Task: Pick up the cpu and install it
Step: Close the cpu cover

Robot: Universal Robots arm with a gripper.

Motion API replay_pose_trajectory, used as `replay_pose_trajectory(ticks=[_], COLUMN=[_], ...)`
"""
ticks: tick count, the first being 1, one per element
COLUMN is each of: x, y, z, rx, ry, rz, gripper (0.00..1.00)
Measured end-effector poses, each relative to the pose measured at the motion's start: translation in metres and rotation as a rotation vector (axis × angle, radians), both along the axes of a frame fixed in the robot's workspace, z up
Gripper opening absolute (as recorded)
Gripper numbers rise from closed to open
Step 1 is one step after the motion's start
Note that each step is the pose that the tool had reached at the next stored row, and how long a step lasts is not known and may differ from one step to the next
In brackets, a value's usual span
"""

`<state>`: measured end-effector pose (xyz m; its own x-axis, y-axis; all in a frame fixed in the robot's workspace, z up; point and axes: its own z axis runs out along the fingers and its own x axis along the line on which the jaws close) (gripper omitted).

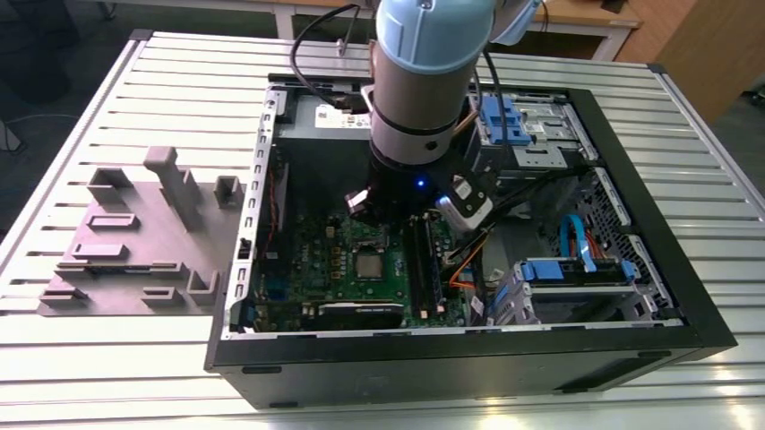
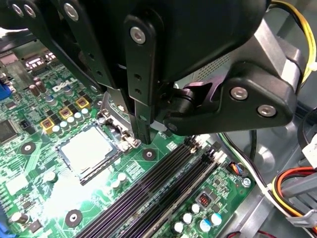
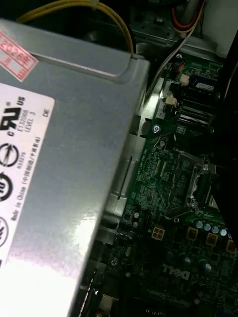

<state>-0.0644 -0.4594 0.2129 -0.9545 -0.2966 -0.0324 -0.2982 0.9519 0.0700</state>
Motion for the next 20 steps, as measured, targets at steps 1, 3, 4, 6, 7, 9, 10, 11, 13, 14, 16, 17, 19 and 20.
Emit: replay_pose_trajectory(ticks=[1,3,4,6,7,9,10,11,13,14,16,17,19,20], x=[0.0,-0.0001,0.0,0.0,0.0,0.0,0.0,0.0,0.0,0.0,0.0,0.0,0.0,0.0], y=[-0.001,-0.0022,-0.0022,-0.0022,-0.0022,-0.0022,-0.0024,-0.0029,-0.004,-0.0045,-0.0057,-0.0063,-0.0075,-0.0081], z=[0.0,0.0,0.0,0.0,0.0,0.0,0.0,0.0,0.0,0.0,0.0,0.0,0.0,0.0], rx=[0.0,0.0001,0.0001,0.0001,0.0001,0.0,0.0,-0.0001,0.0001,0.0001,0.0,0.0001,0.0001,0.0], ry=[0.0,0.0,-0.0001,0.0,-0.0001,0.0,0.0,0.0,0.0,-0.0001,0.0,-0.0001,-0.0001,0.0], rz=[0.0,0.001,0.001,0.001,0.001,0.002,0.003,0.006,0.013,0.016,0.022,0.026,0.032,0.036], gripper=[0.1,0.1,0.1,0.1,0.1,0.1,0.1,0.1,0.1,0.1,0.1,0.1,0.1,0.1])
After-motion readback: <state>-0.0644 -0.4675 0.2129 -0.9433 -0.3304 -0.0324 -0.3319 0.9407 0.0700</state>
